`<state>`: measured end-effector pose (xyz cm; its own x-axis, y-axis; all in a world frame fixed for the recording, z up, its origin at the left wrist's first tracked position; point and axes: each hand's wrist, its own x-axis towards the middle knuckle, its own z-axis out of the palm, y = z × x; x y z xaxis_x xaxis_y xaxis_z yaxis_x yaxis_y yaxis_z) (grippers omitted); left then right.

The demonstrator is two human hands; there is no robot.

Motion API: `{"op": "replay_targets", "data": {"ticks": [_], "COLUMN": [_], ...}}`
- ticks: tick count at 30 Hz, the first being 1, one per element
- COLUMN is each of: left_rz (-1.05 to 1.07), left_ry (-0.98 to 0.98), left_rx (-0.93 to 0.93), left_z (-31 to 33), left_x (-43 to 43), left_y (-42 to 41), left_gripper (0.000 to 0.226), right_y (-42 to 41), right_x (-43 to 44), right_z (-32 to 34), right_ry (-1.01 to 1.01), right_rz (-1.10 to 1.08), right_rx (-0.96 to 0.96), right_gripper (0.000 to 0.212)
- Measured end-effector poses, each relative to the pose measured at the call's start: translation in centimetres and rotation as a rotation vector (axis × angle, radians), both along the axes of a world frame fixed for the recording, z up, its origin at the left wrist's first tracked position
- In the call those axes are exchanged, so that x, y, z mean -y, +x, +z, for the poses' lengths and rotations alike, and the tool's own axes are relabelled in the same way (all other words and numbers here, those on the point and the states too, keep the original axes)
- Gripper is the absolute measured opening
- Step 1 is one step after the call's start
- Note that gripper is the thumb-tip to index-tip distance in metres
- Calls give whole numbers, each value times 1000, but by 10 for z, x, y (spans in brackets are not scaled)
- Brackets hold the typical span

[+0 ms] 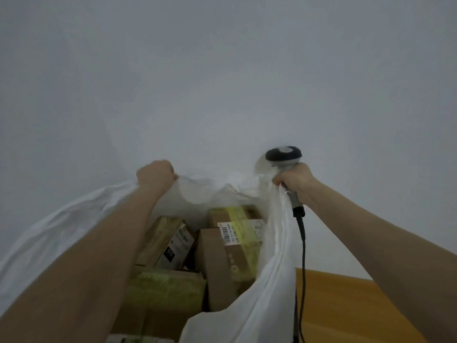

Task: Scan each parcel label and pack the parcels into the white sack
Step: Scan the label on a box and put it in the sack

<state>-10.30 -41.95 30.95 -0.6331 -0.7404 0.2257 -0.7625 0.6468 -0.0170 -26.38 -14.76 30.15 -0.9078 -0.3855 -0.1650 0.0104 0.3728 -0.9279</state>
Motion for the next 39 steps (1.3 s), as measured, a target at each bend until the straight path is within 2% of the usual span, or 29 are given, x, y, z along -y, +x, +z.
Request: {"op": "replay_targets", "data": {"ticks": [2, 8, 11, 14, 16, 18, 21, 24, 28, 32, 39], "left_rz": [47, 85, 96, 84, 24, -39, -76, -87, -147, -229, -423], "left_ry": [-58, -32, -22, 40, 65, 2, -56, 8, 9, 26, 140], "left_rx": [-181, -328, -389, -339, -250, -178, -145, -194, -254, -303, -209], "left_z": [37, 33, 44, 37, 28, 24, 28, 38, 49, 46, 3], "left_x": [7, 7, 12, 4, -10, -27, -60, -104, -180, -264, -370], "left_y": [2, 27, 32, 33, 33, 32, 29, 24, 5, -24, -54], "left_gripper": [24, 23, 22, 22, 34, 47, 50, 47, 44, 42, 43], "right_y": [-1, 18, 19, 19, 22, 21, 20, 22, 27, 37, 94], "right_x": [4, 15, 19, 9, -3, -16, -37, -69, -129, -179, -222], "right_z": [21, 16, 27, 20, 10, 7, 12, 7, -7, -28, -75], "right_ry": [-105, -139, -140, -102, -88, -112, -165, -242, -439, -552, -614], "right_rz": [-42, -60, -69, -71, -72, -63, -57, -75, -131, -193, -269], "right_rx": [-54, -36, -101, -81, -28, 3, 41, 149, 436, 659, 944], "right_gripper": [22, 22, 22, 19, 19, 18, 19, 24, 19, 24, 33]}}
